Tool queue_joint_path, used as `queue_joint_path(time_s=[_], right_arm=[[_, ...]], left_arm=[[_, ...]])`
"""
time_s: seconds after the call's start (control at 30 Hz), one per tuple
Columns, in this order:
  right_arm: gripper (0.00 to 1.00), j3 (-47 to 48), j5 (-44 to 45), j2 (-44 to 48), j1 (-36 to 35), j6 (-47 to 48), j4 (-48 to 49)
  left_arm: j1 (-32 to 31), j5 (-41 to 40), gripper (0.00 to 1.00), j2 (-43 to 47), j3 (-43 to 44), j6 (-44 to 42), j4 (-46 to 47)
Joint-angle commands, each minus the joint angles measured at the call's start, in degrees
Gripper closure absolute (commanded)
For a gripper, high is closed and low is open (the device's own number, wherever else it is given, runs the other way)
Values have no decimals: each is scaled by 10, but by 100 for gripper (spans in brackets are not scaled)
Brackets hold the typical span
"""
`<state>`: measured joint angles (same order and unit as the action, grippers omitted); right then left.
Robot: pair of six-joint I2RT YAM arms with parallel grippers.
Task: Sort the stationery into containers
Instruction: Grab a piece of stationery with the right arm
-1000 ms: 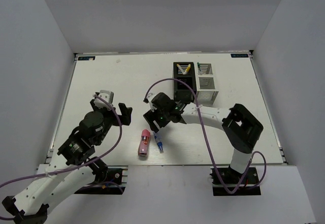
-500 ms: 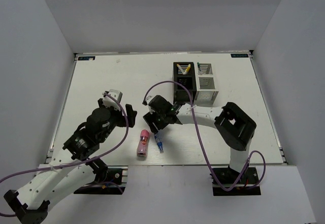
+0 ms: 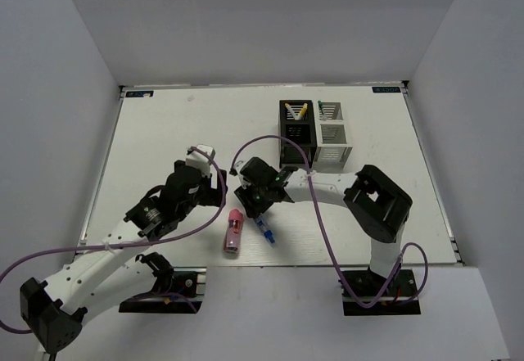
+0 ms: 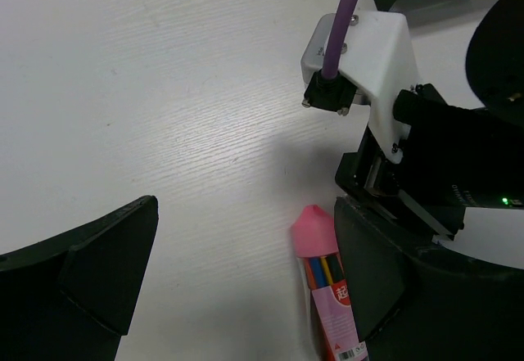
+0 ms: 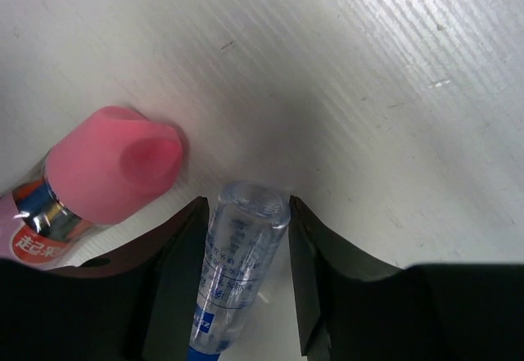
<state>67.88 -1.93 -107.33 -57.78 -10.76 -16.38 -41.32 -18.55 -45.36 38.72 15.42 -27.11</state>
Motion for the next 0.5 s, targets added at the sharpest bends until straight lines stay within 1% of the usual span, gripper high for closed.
queue_joint_path(time_s=[0.0,0.07,0.1,0.2,0.23,0.27,0.37,0.4,0.43,0.47], right_arm=[[56,-27,-13,18,-1,16,-29],[58,-33,-17,24,-1,22,-36],[68,-35,-26,25,1,26,-38],[87,-35,-52,26,2,47,-52],[99,-33,-56,28,7,59,-56],[100,-33,-71,37,11,61,-54],[100,-21,-88,63,23,93,-65],[100,-17,-90,98,33,101,-66],[100,-17,-92,114,36,105,-62],[100,-21,-91,132,41,130,-59]], left_arm=[[2,16,1,-4,0,6,-6],[2,22,1,-10,0,0,-6],[2,27,1,-10,0,0,-6],[2,33,1,-15,0,-5,0],[2,39,1,-15,0,-5,0],[2,44,1,-15,0,-5,0],[2,51,1,-20,-5,-5,0],[2,51,1,-20,-5,-5,0],[2,56,1,-26,-5,1,5],[2,56,1,-26,-5,1,5]])
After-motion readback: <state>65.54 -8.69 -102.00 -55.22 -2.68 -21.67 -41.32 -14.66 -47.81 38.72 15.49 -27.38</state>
